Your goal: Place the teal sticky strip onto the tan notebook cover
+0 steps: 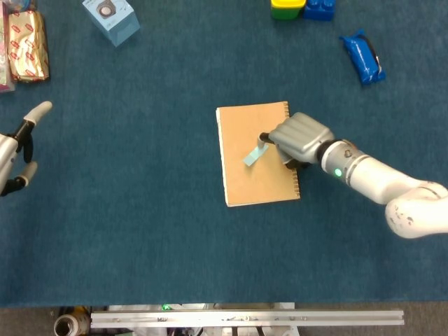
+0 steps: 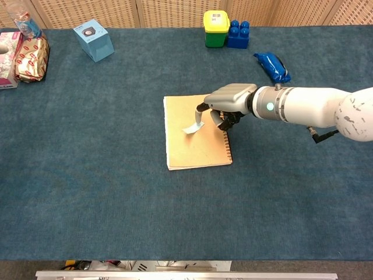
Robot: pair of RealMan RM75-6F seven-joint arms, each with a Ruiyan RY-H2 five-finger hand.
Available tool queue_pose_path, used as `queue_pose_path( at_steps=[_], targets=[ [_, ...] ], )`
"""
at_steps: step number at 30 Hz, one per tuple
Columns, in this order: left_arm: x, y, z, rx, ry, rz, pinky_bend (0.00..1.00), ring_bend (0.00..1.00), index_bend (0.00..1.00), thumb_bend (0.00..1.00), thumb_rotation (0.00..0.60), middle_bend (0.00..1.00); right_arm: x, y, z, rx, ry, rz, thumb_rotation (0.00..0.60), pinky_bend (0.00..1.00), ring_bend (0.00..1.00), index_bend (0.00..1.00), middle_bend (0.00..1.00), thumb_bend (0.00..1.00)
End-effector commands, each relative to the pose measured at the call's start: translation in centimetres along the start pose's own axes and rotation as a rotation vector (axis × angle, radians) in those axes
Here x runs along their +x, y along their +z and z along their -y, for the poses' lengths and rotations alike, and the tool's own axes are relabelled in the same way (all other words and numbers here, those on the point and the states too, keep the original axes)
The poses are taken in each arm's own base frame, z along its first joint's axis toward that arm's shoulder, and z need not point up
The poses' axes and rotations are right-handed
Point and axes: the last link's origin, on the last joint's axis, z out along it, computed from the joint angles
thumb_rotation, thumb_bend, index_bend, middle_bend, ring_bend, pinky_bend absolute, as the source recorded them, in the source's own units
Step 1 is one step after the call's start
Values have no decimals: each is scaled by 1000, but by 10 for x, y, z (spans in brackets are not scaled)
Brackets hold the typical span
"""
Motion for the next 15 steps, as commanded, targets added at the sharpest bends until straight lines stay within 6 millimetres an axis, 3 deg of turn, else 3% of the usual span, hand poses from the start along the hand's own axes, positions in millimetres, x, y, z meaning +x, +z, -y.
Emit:
queue_pose_path(
  at_steps=[1,15],
  targets=[
    [-1,-1,0,0,1,2,827,811,79,436,600,722,-1,1,2,2,-3,0,550,1000,1000,273,1000,1000],
    [-2,0,-2,-6,9,11,827,805,78,435,600,709,-5,-3,2,2,-6,11,550,1000,1000,273,1000,1000]
  ],
)
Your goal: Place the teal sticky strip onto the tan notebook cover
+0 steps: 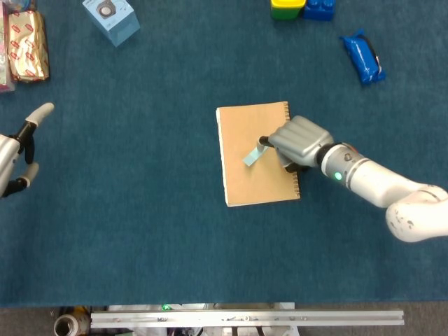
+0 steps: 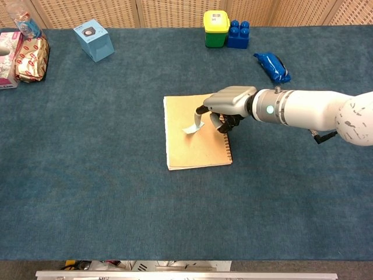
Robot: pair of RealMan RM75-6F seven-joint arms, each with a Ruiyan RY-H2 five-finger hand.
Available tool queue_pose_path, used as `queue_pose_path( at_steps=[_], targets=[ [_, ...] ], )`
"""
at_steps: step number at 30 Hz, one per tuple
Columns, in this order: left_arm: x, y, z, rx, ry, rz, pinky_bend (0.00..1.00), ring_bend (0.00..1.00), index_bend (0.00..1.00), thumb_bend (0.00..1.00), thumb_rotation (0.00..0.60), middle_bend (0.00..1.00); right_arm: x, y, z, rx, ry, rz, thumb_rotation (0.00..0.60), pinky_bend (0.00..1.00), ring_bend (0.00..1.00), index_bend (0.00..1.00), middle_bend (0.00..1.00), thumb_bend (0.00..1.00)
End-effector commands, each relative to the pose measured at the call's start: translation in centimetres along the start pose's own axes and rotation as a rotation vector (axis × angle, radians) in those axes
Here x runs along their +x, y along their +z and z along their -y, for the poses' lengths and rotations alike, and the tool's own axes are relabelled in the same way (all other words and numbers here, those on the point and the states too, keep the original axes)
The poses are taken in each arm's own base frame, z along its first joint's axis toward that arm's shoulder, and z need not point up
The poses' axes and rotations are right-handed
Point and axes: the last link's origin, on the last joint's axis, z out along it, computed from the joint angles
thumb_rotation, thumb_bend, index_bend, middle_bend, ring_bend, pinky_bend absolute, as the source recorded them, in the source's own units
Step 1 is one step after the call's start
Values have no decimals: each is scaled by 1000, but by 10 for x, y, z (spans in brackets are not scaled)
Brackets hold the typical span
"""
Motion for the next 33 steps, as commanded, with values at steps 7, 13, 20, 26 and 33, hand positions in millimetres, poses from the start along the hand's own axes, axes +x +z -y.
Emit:
queue_pose_path(
  at_steps=[7,13,20,26,33],
  targets=[
    [-1,0,1,5,1,8,826,803,79,436,600,704,-4,1,-4,-16,-6,13,547,1000,1000,274,1000,1000],
    [-1,0,2,7,2,8,826,801,79,435,600,701,-3,0,-8,-32,-3,9,547,1000,1000,273,1000,1000],
    [-2,1,1,7,1,9,826,799,79,436,600,697,-3,-1,-12,-45,4,6,546,1000,1000,273,1000,1000],
    [-3,1,2,10,0,9,826,799,79,435,600,696,-1,0,-10,-39,21,-7,546,1000,1000,274,1000,1000],
    [-3,-1,4,18,0,11,826,799,79,436,600,695,-4,4,-8,-34,12,5,547,1000,1000,274,1000,1000]
  ],
)
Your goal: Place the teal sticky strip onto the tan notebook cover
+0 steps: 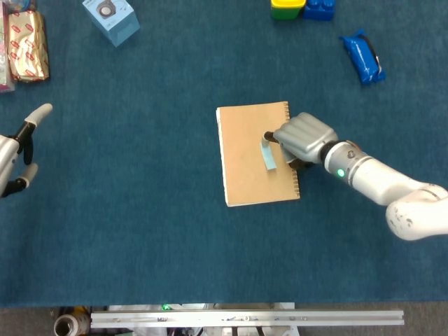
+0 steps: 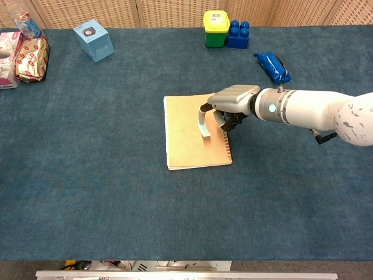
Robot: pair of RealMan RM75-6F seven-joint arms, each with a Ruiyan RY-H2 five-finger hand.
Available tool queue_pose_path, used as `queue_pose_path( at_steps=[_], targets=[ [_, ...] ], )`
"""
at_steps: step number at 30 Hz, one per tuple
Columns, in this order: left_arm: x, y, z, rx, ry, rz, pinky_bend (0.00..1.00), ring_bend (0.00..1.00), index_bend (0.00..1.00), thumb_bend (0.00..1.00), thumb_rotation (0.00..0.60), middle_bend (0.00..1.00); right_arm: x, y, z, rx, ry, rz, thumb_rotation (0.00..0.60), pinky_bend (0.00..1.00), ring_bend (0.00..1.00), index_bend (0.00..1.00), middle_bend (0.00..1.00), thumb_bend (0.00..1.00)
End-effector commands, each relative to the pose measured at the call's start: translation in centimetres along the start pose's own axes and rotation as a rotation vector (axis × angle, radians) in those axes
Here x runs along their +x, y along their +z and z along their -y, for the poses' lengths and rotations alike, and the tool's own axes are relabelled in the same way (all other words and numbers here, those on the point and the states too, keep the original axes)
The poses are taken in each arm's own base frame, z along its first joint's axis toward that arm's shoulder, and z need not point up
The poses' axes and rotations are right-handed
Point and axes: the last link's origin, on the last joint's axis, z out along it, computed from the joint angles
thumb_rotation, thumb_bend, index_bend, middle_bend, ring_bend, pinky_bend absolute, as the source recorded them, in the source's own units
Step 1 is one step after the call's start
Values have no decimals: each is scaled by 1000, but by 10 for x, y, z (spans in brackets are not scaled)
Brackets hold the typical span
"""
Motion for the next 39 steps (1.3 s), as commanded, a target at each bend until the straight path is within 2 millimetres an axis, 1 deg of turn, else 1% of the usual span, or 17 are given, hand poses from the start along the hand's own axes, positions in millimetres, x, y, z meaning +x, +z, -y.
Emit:
queue_pose_path(
  at_steps=[1,9,21,31,39],
  targets=[
    [0,-1,1,3,0,2,826,799,78,435,600,695,-1,1,0,-1,-5,5,547,1000,1000,274,1000,1000],
    [0,-1,1,2,-2,1,826,799,78,436,600,695,5,-2,3,10,3,-21,556,1000,1000,273,1000,1000],
    [-1,-2,2,8,-4,3,826,799,79,436,600,693,2,3,1,-7,-10,-7,559,1000,1000,273,1000,1000],
    [-1,-3,2,7,-9,2,826,799,79,436,600,693,3,-7,-3,-15,-9,-20,560,1000,1000,274,1000,1000],
    [-2,-4,1,7,-9,3,826,799,78,436,600,693,1,-4,-4,-21,-8,-8,560,1000,1000,273,1000,1000]
  ],
)
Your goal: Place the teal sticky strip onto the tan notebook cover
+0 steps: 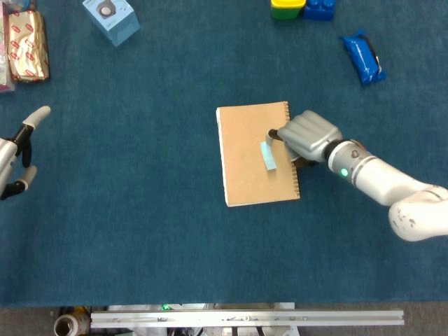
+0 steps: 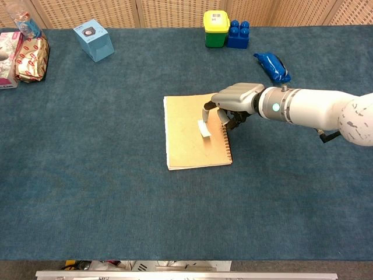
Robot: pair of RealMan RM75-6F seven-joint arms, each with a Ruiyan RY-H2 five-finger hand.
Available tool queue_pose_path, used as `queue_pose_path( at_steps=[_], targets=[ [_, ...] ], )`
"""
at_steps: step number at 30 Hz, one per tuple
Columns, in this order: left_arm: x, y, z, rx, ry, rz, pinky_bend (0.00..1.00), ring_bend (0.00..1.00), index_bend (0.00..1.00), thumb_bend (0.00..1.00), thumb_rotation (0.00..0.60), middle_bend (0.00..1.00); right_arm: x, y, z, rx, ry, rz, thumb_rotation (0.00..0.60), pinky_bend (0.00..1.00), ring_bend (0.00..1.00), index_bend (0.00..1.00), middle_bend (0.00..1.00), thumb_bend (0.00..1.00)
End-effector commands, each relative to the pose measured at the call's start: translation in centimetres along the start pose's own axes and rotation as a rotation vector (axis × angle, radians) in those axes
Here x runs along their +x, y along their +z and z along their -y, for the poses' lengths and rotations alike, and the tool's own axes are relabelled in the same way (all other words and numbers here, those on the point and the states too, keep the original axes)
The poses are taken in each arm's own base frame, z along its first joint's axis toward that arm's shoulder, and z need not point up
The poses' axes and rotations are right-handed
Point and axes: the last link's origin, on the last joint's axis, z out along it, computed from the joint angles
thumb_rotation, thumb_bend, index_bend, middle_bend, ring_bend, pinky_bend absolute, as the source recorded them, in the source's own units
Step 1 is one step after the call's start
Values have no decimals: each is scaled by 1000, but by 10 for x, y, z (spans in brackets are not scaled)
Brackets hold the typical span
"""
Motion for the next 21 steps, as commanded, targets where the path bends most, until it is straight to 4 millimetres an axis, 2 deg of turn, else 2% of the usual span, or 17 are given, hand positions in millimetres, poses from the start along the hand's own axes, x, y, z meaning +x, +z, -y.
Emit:
queue_pose_path(
  at_steps=[1,11,21],
  targets=[
    [0,-1,1,3,0,-1,826,799,79,436,600,693,0,0,1,1,-2,3,561,1000,1000,273,1000,1000],
    [0,-1,1,6,-1,-3,826,799,79,435,600,692,4,-1,2,4,10,-19,560,1000,1000,274,1000,1000],
    [-1,-2,3,9,-1,2,826,799,79,435,600,691,-2,3,1,-3,-8,5,560,1000,1000,274,1000,1000]
  ],
)
